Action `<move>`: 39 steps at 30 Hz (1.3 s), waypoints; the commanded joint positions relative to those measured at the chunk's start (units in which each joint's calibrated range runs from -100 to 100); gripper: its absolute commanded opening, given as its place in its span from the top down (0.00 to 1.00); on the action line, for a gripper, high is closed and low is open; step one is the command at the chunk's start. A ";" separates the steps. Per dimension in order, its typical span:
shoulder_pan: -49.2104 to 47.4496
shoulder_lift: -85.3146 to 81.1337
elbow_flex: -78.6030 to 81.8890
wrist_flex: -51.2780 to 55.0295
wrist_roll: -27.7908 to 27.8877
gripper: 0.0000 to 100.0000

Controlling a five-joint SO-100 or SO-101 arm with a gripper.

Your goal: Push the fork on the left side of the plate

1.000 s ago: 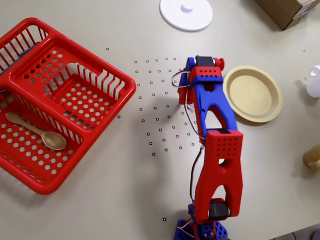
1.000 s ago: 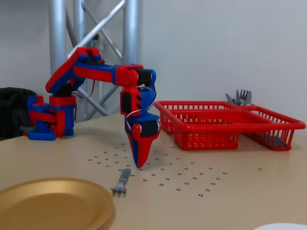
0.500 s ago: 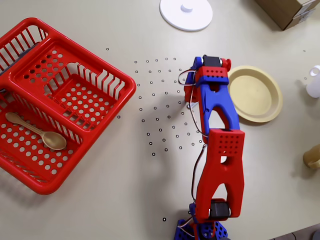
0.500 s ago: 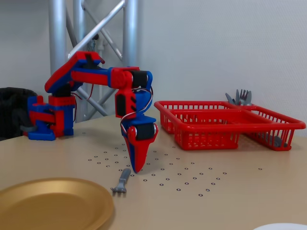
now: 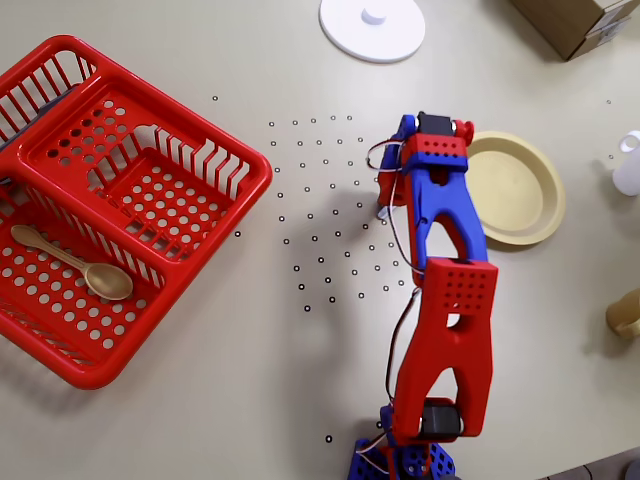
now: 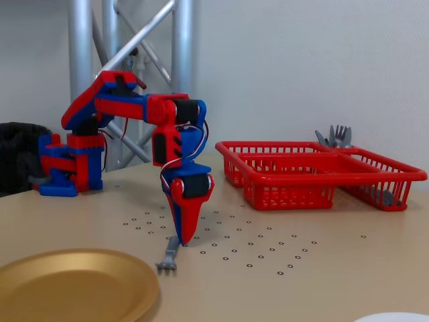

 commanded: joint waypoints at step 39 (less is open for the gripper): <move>13.81 0.29 -4.94 0.15 10.45 1.00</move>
